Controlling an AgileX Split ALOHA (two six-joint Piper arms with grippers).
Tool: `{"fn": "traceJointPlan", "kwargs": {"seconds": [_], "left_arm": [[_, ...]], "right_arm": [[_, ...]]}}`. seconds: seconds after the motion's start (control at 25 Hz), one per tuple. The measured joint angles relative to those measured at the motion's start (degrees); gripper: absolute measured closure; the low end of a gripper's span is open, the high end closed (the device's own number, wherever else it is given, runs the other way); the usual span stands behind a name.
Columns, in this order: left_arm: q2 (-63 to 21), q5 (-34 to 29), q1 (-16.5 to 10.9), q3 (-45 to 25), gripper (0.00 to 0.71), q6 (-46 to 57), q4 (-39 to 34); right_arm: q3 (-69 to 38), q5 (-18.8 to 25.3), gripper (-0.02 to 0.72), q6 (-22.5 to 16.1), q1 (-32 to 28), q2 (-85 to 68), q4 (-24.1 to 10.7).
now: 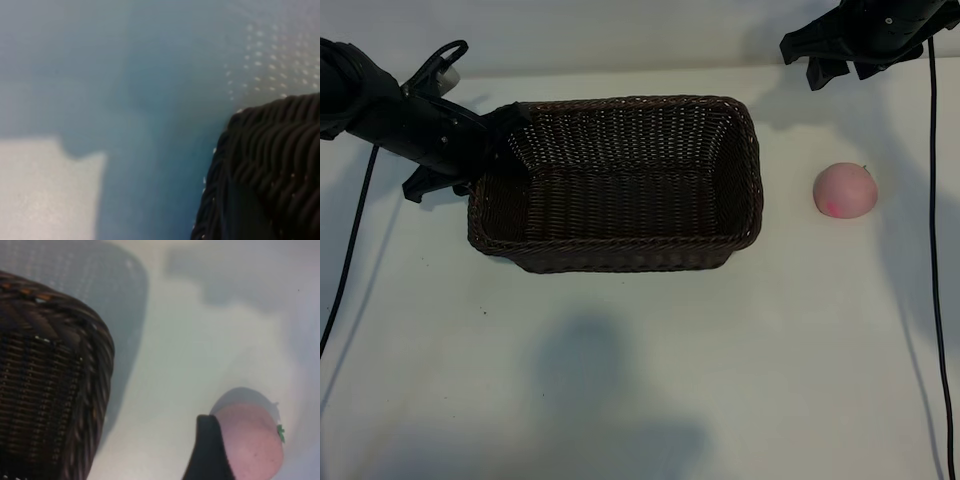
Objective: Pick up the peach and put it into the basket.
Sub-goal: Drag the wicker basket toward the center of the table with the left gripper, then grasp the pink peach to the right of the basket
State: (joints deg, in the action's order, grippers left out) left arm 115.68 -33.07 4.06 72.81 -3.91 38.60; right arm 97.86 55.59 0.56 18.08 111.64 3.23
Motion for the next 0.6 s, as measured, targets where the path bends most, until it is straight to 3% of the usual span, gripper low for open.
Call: {"fn": "traceJointPlan", "kwargs": {"seconds": [0.28,0.4,0.6], "left_arm": [[-0.4,-1.9,0.0,0.0,0.135,-0.1,0.8],[-2.5,-2.3,0.0,0.0,0.088,-0.1,0.5],[-8.9,-3.0,0.0,0.1,0.086,1.0,-5.6]], "right_arm": [[0.0,0.0,0.187,0.0,0.0,0.0,0.0],[0.0,0.1,0.187,0.0,0.0,0.0,0.0],[0.0,0.4,0.187,0.0,0.0,0.0,0.0]]}}
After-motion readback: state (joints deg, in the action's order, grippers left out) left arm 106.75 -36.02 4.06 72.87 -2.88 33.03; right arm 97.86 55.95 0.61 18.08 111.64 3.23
